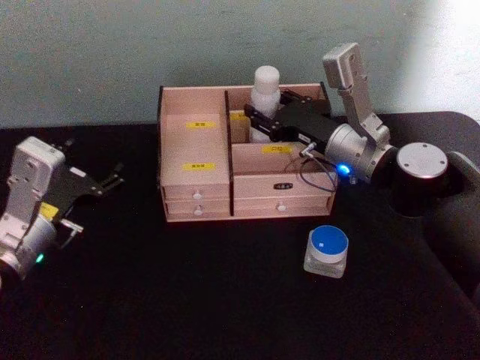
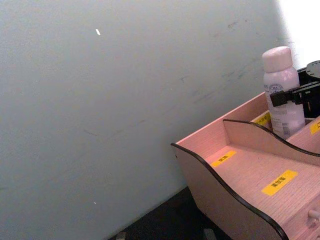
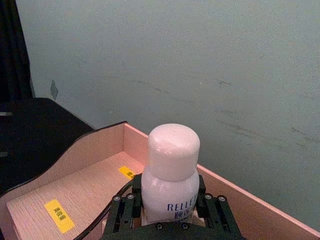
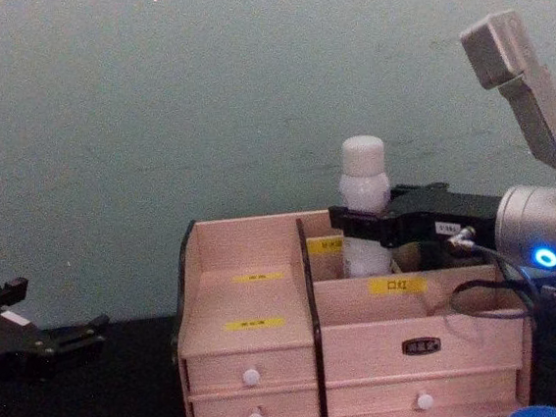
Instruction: Pick up the facial cleanser and watermelon frost from the table and place them into the tiered storage box.
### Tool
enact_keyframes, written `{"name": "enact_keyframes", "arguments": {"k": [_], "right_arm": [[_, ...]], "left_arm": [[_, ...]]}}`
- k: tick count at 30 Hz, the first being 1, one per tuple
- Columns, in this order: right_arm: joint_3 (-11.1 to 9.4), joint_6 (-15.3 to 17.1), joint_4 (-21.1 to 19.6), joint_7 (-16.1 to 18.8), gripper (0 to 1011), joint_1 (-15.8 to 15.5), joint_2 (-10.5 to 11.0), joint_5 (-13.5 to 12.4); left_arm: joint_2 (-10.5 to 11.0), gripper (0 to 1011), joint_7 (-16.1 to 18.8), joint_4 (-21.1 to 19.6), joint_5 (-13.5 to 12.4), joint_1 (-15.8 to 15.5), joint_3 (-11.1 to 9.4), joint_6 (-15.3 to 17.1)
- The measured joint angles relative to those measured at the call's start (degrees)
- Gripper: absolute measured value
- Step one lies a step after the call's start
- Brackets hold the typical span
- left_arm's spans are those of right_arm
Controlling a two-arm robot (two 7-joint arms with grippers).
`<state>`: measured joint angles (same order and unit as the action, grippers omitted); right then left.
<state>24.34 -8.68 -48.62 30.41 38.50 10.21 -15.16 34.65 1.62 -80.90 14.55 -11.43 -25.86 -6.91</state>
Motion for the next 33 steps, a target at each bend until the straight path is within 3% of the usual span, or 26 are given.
{"name": "enact_keyframes", "arguments": {"k": [27,33], "right_arm": [[0.03,0.71,0.1,-0.34,591,0.09,0.02,0.67],[0.0,0.66,0.08,-0.38,760,0.07,0.05,0.64]], "left_arm": [[0.0,1001,0.0,0.0,0.0,0.0,0.0,0.0],[0.0,1001,0.0,0.0,0.0,0.0,0.0,0.0]]}}
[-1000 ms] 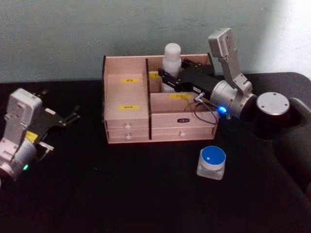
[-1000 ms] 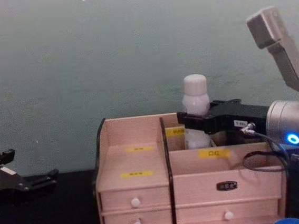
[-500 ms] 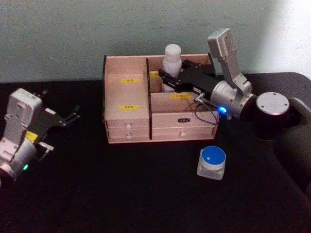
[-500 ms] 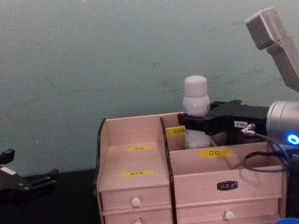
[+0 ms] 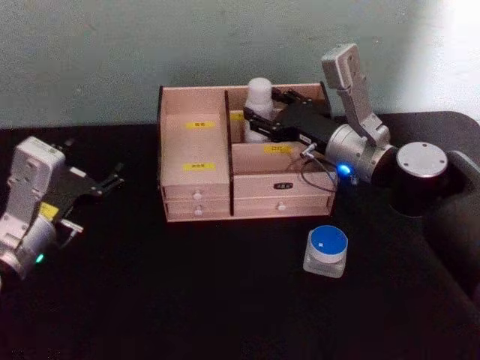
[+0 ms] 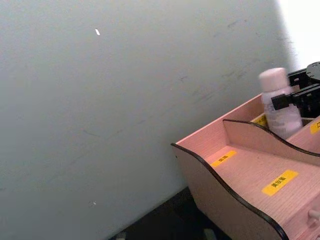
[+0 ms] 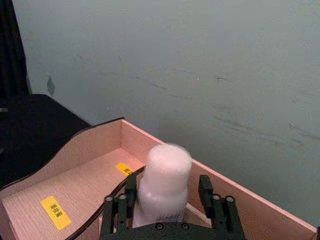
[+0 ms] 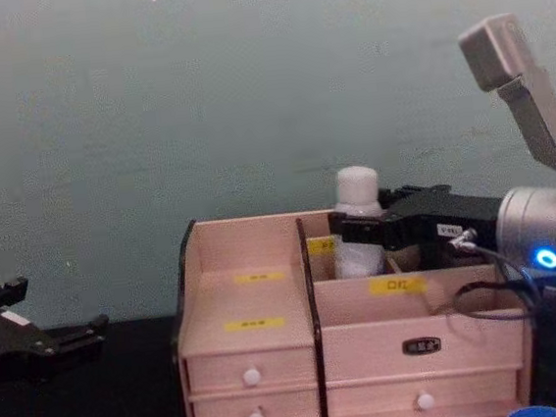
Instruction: Pick up the facial cleanser and watermelon frost from the table and place them into the tiered storage box.
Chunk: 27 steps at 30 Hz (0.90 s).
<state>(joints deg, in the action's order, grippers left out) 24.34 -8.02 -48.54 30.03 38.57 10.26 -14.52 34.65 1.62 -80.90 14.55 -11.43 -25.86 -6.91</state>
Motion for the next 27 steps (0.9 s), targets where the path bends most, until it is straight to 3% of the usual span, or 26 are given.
{"name": "enact_keyframes", "arguments": {"k": [10,22,27], "right_arm": [[0.03,-0.02,0.0,0.01,1000,0.0,-0.04,-0.07],[0.03,-0.02,0.0,0.05,1000,0.0,-0.03,-0.07],[0.02,0.45,-4.0,-1.04,1000,-1.8,1.04,0.78]], "left_arm": [[0.0,1001,0.0,0.0,0.0,0.0,0.0,0.0],[0.0,1001,0.0,0.0,0.0,0.0,0.0,0.0],[0.0,1001,0.0,0.0,0.0,0.0,0.0,0.0]]}}
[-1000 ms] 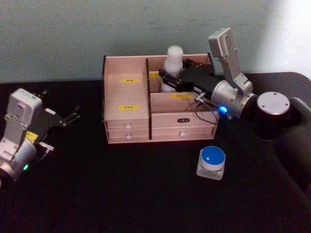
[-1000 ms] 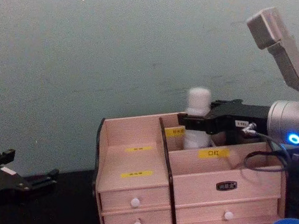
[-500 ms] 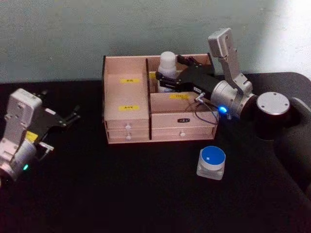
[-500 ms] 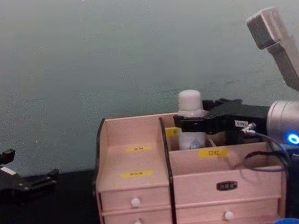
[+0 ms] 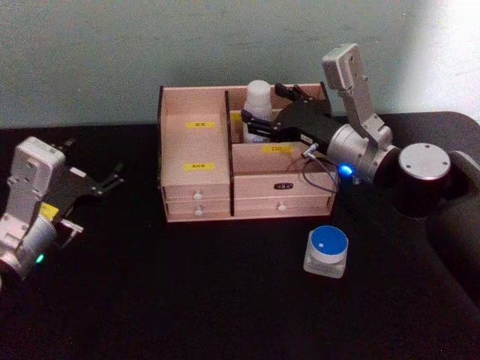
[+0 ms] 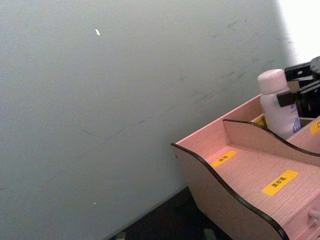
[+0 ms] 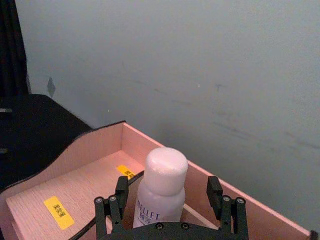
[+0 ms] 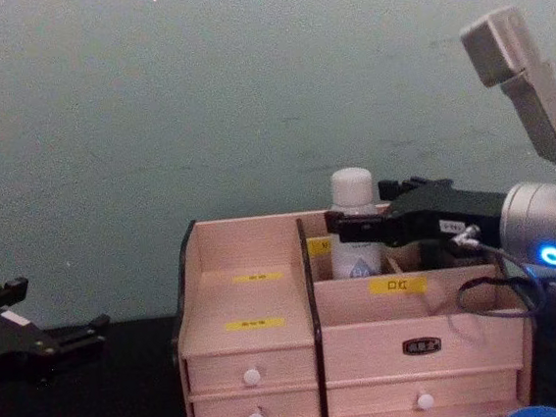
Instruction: Pick up the facial cleanser and watermelon frost from the table and place them into the tiered storage box.
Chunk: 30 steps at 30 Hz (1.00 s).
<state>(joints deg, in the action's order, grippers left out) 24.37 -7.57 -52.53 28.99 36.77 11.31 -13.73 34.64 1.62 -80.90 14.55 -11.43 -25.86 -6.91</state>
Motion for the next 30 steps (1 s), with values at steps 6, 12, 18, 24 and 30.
{"name": "enact_keyframes", "arguments": {"k": [6,12,18,24,30], "right_arm": [[-0.91,0.92,-6.15,-1.03,1000,-2.91,1.82,0.11],[-2.76,2.75,-15.66,-2.01,1000,-7.95,5.08,-1.03],[-4.48,3.8,-22.73,-1.63,1000,-12.66,8.34,-3.02],[-6.4,4.83,-30.31,-0.52,1000,-19.06,12.62,-6.09],[-8.03,5.62,-35.97,-0.37,1000,-24.58,16.6,-8.21]], "left_arm": [[0.0,1001,0.0,0.0,0.0,0.0,0.0,0.0],[0.0,1001,0.0,0.0,0.0,0.0,0.0,0.0],[0.0,1001,0.0,0.0,0.0,0.0,0.0,0.0],[0.0,1001,0.0,0.0,0.0,0.0,0.0,0.0],[0.0,1001,0.0,0.0,0.0,0.0,0.0,0.0]]}}
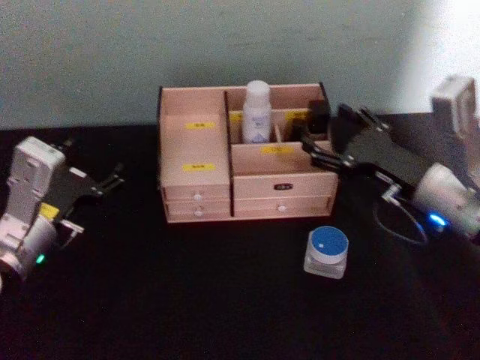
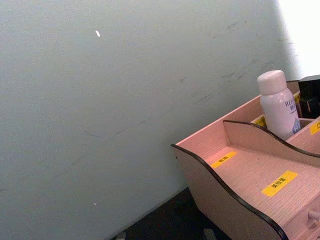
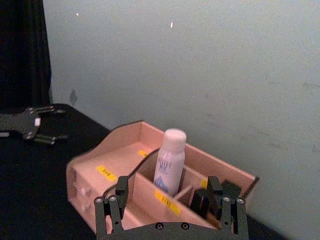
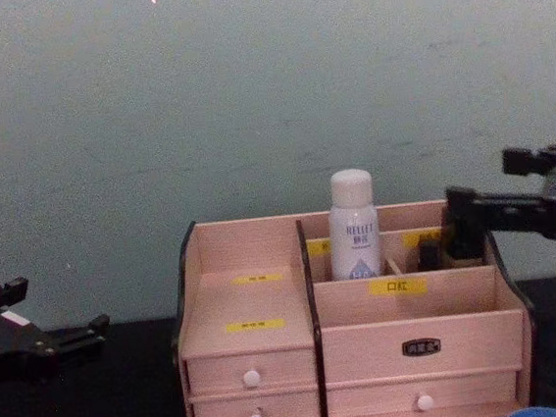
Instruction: Pick up the facial cleanser and watermelon frost from the table and place them into the tiered storage box.
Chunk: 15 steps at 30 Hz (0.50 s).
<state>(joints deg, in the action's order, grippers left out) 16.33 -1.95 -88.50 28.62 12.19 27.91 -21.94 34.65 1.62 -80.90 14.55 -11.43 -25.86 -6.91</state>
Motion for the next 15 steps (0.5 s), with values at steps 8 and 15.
{"name": "enact_keyframes", "arguments": {"k": [8,15], "right_arm": [[-1.52,1.0,-4.78,0.95,1000,-5.94,4.13,-2.94],[-2.1,2.39,-7.78,2.04,1000,-10.93,7.47,-5.54]], "left_arm": [[0.0,1001,0.0,0.0,0.0,0.0,0.0,0.0],[0.0,1001,0.0,0.0,0.0,0.0,0.0,0.0]]}}
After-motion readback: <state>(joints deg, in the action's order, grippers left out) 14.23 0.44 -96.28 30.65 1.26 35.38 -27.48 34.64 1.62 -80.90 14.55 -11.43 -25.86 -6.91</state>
